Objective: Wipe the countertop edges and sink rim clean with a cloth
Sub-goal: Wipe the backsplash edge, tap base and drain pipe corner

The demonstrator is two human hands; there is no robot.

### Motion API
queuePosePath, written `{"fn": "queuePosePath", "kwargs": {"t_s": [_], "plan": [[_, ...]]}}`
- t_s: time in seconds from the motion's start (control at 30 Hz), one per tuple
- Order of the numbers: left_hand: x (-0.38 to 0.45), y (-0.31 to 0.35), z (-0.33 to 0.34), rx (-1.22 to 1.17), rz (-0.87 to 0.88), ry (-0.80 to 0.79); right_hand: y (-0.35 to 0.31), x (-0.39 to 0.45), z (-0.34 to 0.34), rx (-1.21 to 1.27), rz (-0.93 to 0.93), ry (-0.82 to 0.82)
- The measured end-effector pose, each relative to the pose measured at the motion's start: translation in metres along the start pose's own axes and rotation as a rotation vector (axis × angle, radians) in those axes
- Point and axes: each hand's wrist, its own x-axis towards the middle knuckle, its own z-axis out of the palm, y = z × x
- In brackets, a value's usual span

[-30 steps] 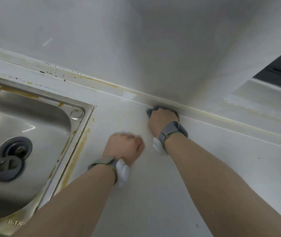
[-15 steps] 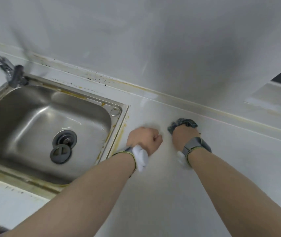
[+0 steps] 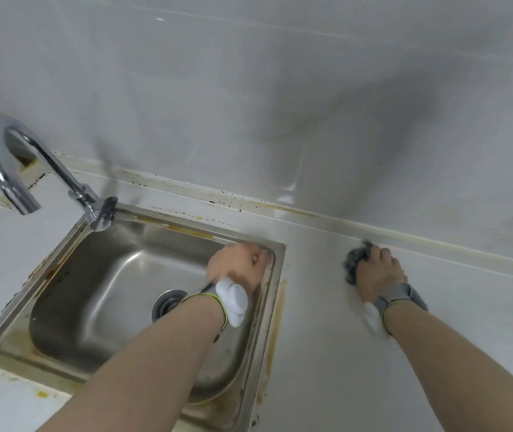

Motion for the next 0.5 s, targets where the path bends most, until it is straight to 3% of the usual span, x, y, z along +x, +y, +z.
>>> {"fn": "queuePosePath", "kwargs": {"t_s": [0.13,0.27,0.5], "plan": [[0.024,-0.028,-0.026,0.174,0.083,-0.075,-0.066,0.026,-0.032,0.125,-0.026,-0.069],[0.049,-0.062,-0.042,0.195,0.114,-0.16,-0.111,0.05,-0.063,0.241,-0.03,-0.121],[0.087,-0.085,-0.035,0.3,0.315,-0.334,-0.113,0.024,-0.055,0.239,0.154,-0.138]]}}
